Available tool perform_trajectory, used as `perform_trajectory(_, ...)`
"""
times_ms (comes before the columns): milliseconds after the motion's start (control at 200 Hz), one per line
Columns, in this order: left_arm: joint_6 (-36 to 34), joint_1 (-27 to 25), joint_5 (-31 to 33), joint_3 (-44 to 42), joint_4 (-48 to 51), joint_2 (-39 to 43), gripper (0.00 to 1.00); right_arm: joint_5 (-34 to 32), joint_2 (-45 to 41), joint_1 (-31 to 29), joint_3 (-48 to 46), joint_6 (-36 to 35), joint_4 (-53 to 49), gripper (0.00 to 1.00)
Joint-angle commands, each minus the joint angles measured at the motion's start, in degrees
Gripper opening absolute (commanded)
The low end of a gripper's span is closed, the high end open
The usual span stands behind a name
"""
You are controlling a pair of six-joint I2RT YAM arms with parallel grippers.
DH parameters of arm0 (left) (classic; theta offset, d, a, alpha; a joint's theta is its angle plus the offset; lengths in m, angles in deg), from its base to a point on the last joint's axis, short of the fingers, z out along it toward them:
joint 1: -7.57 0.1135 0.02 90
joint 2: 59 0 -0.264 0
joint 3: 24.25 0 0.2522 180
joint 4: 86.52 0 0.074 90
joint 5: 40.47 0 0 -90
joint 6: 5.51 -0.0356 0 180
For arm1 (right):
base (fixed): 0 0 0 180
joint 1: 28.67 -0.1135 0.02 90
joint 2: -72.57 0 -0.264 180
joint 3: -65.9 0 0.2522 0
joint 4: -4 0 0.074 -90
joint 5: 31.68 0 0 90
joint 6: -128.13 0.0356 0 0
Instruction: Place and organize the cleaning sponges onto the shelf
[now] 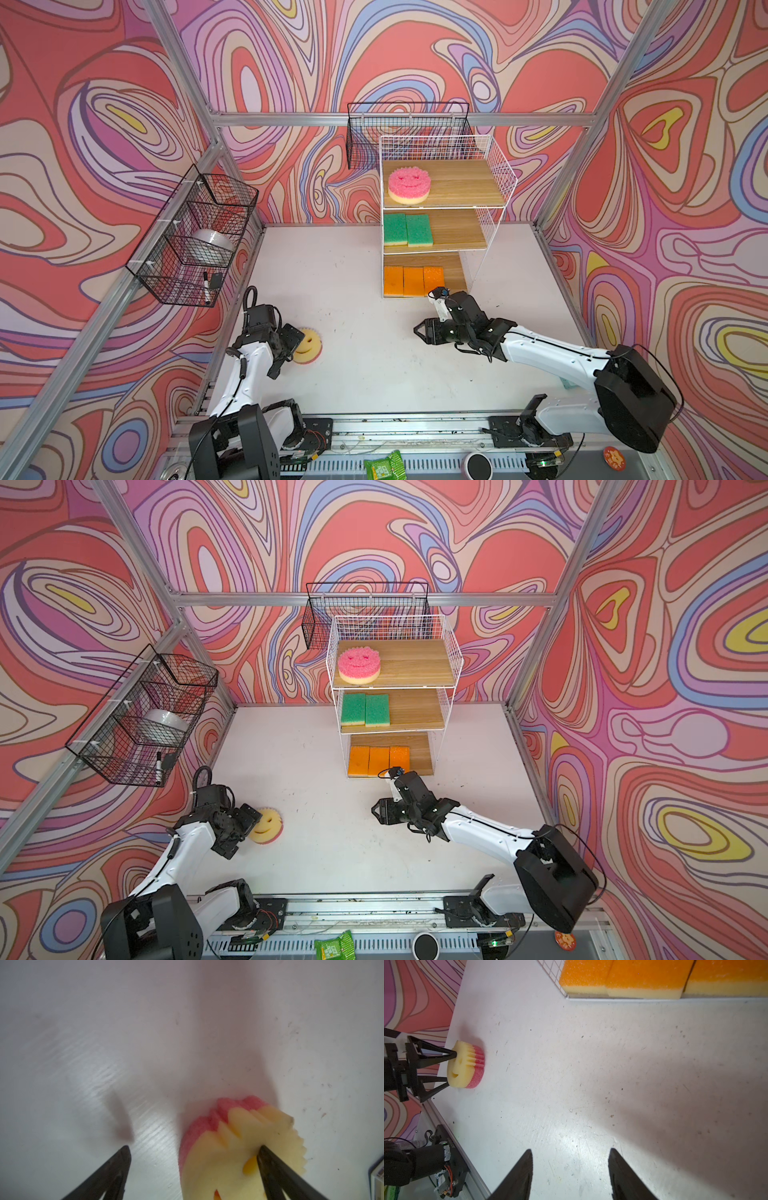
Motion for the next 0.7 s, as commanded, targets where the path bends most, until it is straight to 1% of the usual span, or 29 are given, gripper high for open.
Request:
perform_trajectory(0,1.40,-5.32,-1.34,-1.12,-4.29,-1.88,0.94,0.63,2.01,-0.25,1.22,-0.54,0.54,0.61)
perform_trajectory(110,3.19,-9.48,-2.32,-2.69,-7.61,-3.18,0.91,1.02,3.94,-0.16,2.32,-0.30,0.14,0.61)
perform_trajectory(245,4.31,-14.40,-2.65,-3.88,-10.34,-2.95,0.88,1.16,5.93,-0.20,3.71,0.21,-0.17,0.61)
perform_trajectory(446,3.92,-25.82,0.14,0.26,-9.01,-4.88,0.85,2.94,9.54,-0.20,7.86,0.85,-1.43,0.62)
perform_trajectory(466,3.88,-26.83,0.33,2.53,-9.04,-5.15,0.85,3.10,9.87,-0.20,8.29,0.89,-1.65,0.62)
perform_trajectory(526,3.63,-29.63,0.54,3.97,-9.04,-5.92,0.82,3.37,10.63,-0.20,9.62,1.11,-2.21,0.62)
perform_trajectory(601,3.10,-31.90,0.12,5.20,-9.55,-6.92,0.76,3.90,11.58,-0.20,10.80,1.47,-2.59,0.62)
perform_trajectory(691,2.11,-33.54,-0.60,6.33,-9.90,-7.83,0.72,3.95,12.70,-0.20,11.62,2.16,-2.93,0.62)
